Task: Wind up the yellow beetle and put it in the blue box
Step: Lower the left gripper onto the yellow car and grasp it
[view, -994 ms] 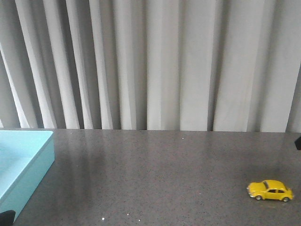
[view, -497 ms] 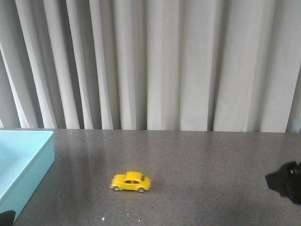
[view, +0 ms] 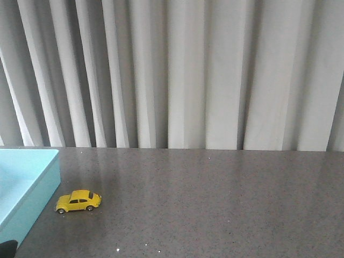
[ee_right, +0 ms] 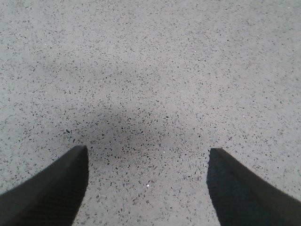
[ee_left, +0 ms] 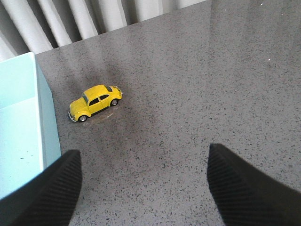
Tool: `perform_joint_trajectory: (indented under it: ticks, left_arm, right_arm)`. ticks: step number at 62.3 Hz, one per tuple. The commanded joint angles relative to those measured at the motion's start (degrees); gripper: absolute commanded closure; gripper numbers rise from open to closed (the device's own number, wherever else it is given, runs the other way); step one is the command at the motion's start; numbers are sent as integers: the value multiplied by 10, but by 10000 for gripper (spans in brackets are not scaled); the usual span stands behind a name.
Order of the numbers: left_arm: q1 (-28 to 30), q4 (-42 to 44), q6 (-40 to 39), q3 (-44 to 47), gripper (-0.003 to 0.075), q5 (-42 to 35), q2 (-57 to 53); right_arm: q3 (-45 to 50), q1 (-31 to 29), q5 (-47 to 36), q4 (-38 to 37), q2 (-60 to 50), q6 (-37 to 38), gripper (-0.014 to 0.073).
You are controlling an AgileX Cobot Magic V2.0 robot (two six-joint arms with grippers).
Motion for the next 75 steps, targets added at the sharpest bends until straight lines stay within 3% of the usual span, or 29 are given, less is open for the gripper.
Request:
perform_joint_trajectory:
  ticks: [1,24,49,63,75]
  left_arm:
    - [-4,-6,-1,-20,185,-43,0]
    - [-4,-7,-7,-20,185,-55,0]
    - [-4,-80,-2,-20,185,-106,6]
    - [-3,24,20,-94,186,-83,115]
    - [-3,96,109,-203,186,-15,256]
  right_arm:
    - [-5,0,-30,-12,-22,5,85]
    - [-5,0,-24,-12,-36,5,85]
    - [-5,0,-24,-12,-36,5,85]
    - [-5,0,-24,-12,-36,5,85]
    - [-5,0,-24,-12,-36,5,85]
